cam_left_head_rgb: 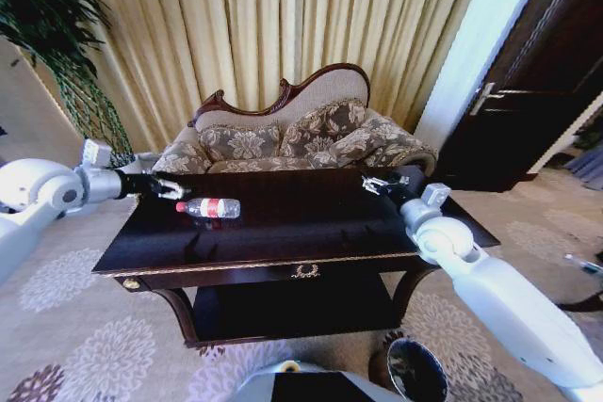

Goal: Move to the front of the table and place the trash on the table into the trash bin.

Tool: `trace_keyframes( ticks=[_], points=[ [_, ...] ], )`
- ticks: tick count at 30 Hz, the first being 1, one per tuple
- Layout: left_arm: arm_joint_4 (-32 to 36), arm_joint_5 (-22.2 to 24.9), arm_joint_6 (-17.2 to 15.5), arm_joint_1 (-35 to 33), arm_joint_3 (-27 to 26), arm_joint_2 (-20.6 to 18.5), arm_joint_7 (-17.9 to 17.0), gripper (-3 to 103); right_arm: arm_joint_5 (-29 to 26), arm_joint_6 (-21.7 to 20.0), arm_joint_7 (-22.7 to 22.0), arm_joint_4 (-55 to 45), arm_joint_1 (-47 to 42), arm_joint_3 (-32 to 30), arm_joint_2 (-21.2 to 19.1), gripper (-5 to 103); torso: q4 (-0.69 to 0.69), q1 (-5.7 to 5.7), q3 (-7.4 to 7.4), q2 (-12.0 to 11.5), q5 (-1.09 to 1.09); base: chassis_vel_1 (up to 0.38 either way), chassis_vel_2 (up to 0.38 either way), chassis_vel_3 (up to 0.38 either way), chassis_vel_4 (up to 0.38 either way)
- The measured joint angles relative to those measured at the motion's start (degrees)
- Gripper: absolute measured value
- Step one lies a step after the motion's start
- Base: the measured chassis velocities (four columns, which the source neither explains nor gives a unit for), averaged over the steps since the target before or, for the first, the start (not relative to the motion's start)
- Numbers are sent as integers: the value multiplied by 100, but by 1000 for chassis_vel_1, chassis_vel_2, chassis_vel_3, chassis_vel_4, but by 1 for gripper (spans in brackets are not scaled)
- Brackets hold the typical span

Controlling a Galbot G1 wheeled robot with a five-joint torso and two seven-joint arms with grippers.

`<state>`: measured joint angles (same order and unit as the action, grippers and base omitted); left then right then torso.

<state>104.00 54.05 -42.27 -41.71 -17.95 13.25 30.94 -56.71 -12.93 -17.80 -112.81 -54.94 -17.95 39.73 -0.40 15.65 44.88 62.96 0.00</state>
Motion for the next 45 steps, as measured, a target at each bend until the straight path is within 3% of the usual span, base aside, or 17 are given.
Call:
trace_keyframes(
  ticks=[4,5,6,7,10,14,15,22,28,30,32,34,39,41,42,44,45],
  points=[
    [-76,-685,8,264,177,4,697,100,47,20,51,55,9,58,97,100,1,0,0,0,1,0,0,0,0],
    [-76,-685,8,264,177,4,697,100,47,20,51,55,9,58,97,100,1,0,0,0,1,0,0,0,0],
    [-161,-1072,97,423,326,12,1004,100,66,33,58,72,-1,61,112,100,-1,0,0,0,0,0,0,0,0],
    [-161,-1072,97,423,326,12,1004,100,66,33,58,72,-1,61,112,100,-1,0,0,0,0,0,0,0,0],
    [-402,-1968,613,840,775,-3,1704,100,85,75,75,124,-7,58,119,100,0,0,0,0,0,0,0,0,0],
    [-515,-2224,878,1117,1084,22,1882,100,86,94,81,145,-2,48,110,100,0,0,0,0,-1,0,0,0,0],
    [-681,-2383,1238,1429,1436,48,2008,100,87,99,82,154,-1,44,108,100,0,0,0,0,-1,0,0,0,0],
    [-1067,-2722,1653,2613,2247,213,2540,100,114,111,81,164,4,54,150,100,-1,0,0,0,0,0,0,0,0],
    [-1179,-2774,1925,3005,2539,286,2994,100,114,111,82,153,32,71,153,100,-1,0,0,0,0,0,0,0,0],
    [-1340,-2766,2364,3278,2824,303,3388,100,114,111,88,171,15,72,134,100,2,0,0,0,0,0,0,0,0],
    [-1434,-2732,2546,3407,2951,328,3545,100,115,112,91,174,2,69,131,100,2,0,0,0,0,0,0,0,0],
    [-1753,-2682,2943,3752,3168,501,4008,100,122,112,91,186,-30,60,132,100,0,0,0,0,-1,0,0,0,0],
    [-1915,-2852,3290,4067,3329,665,3842,100,136,112,91,205,-44,63,163,100,-2,1,1,0,0,0,0,0,0],
    [-1911,-3335,3830,4220,3437,707,3530,100,141,112,87,220,-31,101,203,100,0,0,0,0,1,0,0,0,0],
    [-1911,-3335,3830,4220,3437,707,3530,100,141,112,87,220,-31,101,203,100,0,0,0,0,1,0,0,0,0],
    [-2043,-3748,4330,4416,3520,811,3900,100,149,111,83,221,-16,142,236,100,1,0,0,0,0,0,0,0,0],
    [-2043,-3748,4330,4416,3520,811,3900,100,149,111,83,221,-16,142,236,100,1,0,0,0,0,0,0,0,0]
  ],
)
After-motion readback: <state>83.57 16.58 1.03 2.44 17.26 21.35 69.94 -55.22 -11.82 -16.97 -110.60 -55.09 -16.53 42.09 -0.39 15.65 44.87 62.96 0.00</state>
